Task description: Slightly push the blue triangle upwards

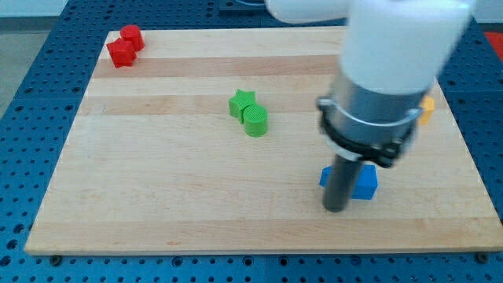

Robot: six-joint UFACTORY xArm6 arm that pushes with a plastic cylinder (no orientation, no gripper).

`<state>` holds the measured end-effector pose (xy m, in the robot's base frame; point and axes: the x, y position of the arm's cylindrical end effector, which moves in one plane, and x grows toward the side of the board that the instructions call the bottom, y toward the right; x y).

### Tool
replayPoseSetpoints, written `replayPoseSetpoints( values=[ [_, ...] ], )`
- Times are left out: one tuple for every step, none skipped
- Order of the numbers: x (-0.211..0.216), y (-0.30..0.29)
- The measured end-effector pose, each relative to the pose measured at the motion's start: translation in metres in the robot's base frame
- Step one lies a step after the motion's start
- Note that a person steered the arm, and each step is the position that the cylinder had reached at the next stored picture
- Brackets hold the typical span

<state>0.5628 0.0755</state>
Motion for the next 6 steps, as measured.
replayPoseSetpoints(
  values=[
    [-0.019, -0.027],
    [-0.005, -0.026],
    [0.010, 0.001],
    [0.001, 0.014],
    [-0.036, 0.014],
    [-0.070, 0.013]
  ],
)
